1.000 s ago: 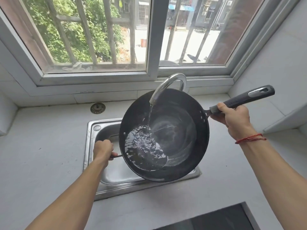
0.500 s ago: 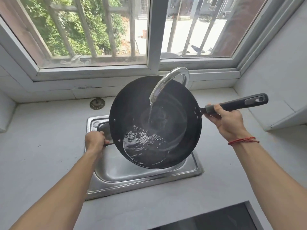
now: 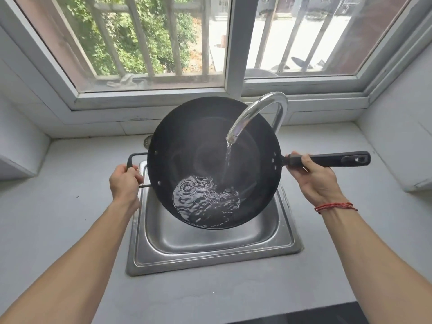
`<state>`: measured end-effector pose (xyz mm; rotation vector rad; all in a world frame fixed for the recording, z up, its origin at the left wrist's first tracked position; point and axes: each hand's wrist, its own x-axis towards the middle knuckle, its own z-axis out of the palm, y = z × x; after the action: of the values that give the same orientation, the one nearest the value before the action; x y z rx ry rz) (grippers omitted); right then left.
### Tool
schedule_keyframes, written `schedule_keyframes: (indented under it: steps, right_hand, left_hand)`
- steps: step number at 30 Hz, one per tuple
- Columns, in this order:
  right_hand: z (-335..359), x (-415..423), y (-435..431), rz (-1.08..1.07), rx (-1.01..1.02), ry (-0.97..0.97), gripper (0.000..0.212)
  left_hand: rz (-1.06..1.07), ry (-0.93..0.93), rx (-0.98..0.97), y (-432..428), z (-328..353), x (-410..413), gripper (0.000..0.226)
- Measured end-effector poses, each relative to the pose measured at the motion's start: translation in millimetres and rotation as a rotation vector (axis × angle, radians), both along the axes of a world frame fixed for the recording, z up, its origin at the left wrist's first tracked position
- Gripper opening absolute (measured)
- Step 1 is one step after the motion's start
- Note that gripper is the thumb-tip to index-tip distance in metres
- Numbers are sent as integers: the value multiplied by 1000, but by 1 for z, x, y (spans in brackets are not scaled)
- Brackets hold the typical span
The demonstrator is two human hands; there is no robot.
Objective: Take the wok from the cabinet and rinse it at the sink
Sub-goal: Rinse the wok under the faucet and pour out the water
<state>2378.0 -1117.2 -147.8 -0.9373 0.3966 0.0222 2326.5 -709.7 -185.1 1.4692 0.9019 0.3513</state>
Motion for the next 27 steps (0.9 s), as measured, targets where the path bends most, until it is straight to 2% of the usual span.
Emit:
schedule_keyframes:
  steps: [7, 9, 11, 12, 13, 16, 17, 24, 27]
  right_hand:
    - [-16, 8, 19, 62, 189, 15, 9]
    - [-22, 10, 24, 71, 241, 34, 2]
    - [-29, 14, 29, 72, 272, 65, 8]
    - [-32, 16, 30, 83, 290, 79, 5]
    - [-34, 17, 33, 98, 317, 84, 9]
    - [-41, 20, 40, 141, 335, 86, 73]
    - [-43, 21, 43, 143, 345, 83, 83]
    - [-55, 22, 65, 64, 417, 116, 94]
    - [-58, 21, 73, 40, 444, 136, 90]
  left_hand:
    - [30, -60, 78, 21, 10, -4, 24]
    - [33, -68, 104, 28, 14, -6, 24]
    - [39, -81, 129, 32, 19, -7, 24]
    - [44, -92, 142, 33, 23, -8, 25]
    - [49, -99, 158, 35, 27, -8, 25]
    - [49, -118, 201, 41, 38, -11, 25]
    - [44, -123, 216, 45, 41, -12, 25]
    - [4, -137, 336, 58, 61, -19, 24]
    - [4, -141, 375, 64, 67, -21, 25]
